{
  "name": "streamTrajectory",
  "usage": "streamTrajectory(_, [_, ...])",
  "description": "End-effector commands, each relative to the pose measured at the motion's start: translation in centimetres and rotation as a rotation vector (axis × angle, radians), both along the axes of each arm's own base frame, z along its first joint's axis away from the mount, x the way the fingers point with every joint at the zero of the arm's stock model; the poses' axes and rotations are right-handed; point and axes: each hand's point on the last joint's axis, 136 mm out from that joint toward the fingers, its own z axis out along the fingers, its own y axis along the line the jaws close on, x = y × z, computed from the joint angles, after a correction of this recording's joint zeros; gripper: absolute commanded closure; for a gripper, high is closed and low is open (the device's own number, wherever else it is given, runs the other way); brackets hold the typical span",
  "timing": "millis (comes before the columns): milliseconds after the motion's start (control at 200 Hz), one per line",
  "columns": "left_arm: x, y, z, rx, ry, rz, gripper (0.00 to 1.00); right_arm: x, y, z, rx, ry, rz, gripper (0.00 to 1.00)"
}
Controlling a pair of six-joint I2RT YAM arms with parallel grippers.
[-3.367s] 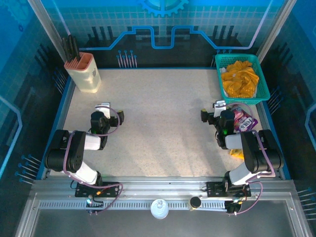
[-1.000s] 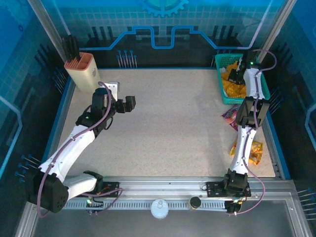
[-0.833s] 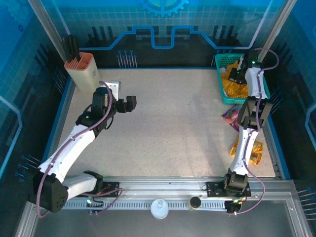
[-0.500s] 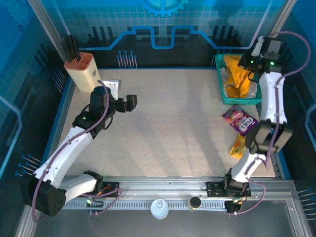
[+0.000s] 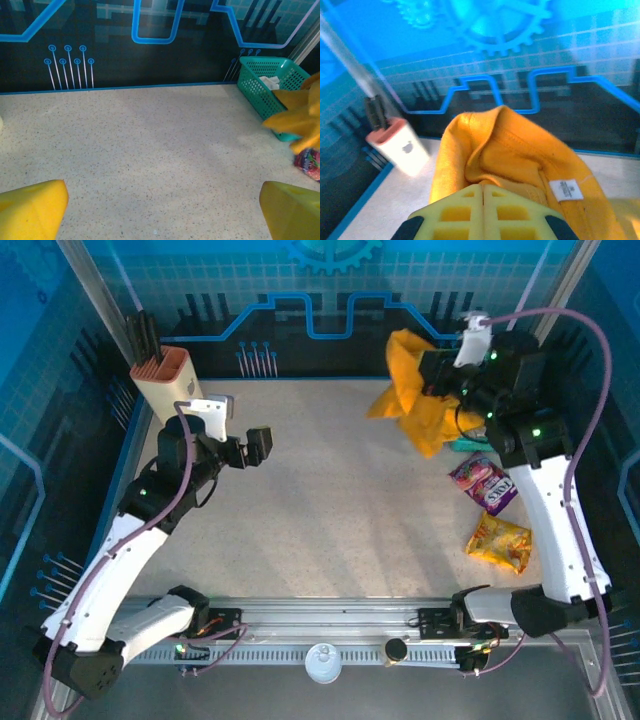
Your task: Fold and stack the t-shirts
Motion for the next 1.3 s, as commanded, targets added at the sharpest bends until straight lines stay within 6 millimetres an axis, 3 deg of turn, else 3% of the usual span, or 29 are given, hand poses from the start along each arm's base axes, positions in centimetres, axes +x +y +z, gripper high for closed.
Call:
streamTrajectory(0, [-1.7, -0.3, 1.0, 0.006, 0.003, -0.039, 0.01, -1.4, 3.0, 0.7, 0.053, -0.054, 0.022, 1.00])
streamTrajectory(175, [-2.6, -0.2, 0.4, 0.007, 0.027, -0.045, 0.01, -2.6, 9.8, -3.5, 0.083, 0.008, 0.127, 1.00])
streamTrajectory(335, [-2.9, -0.1, -0.2, 0.015, 0.051, -0.040, 0.01, -2.6, 15.4, -10.7, 0.082, 0.139, 0.154, 1.00])
streamTrajectory(510, [-3.1, 0.0, -0.4, 0.029, 0.062, -0.040, 0.01, -2.3, 18.9, -19.2, 0.087, 0.316, 0.152, 1.00])
streamTrajectory(585, [-3.1, 0.1, -0.6, 0.035, 0.068, -0.041, 0.01, -2.1, 19.4, -21.5, 0.077, 0.363, 0.142, 1.00])
streamTrajectory(746, [-2.7, -0.4, -1.9, 0.043, 0.104, -0.051, 0.01, -0.2, 16.6, -25.9, -0.098, 0.427, -0.006, 1.00])
streamTrajectory(876, [-2.1, -1.7, -4.5, 0.042, 0.172, -0.074, 0.01, 0.9, 14.0, -29.3, -0.133, 0.540, -0.046, 0.49])
streamTrajectory(976, [-1.5, -2.9, -7.0, 0.049, 0.231, -0.088, 0.01, 0.6, 12.5, -29.8, -0.137, 0.561, -0.045, 0.35])
streamTrajectory(1096, [-0.4, -4.2, -10.2, 0.059, 0.313, -0.078, 0.01, -0.5, 10.5, -29.9, -0.180, 0.567, -0.056, 0.31])
streamTrajectory(1186, [0.5, -5.2, -12.8, 0.050, 0.390, -0.060, 0.01, -1.8, 8.9, -31.1, -0.217, 0.612, -0.068, 0.31])
streamTrajectory(1296, [1.4, -7.6, -15.8, 0.031, 0.466, -0.086, 0.01, -2.8, 5.0, -33.0, -0.212, 0.661, -0.163, 0.31])
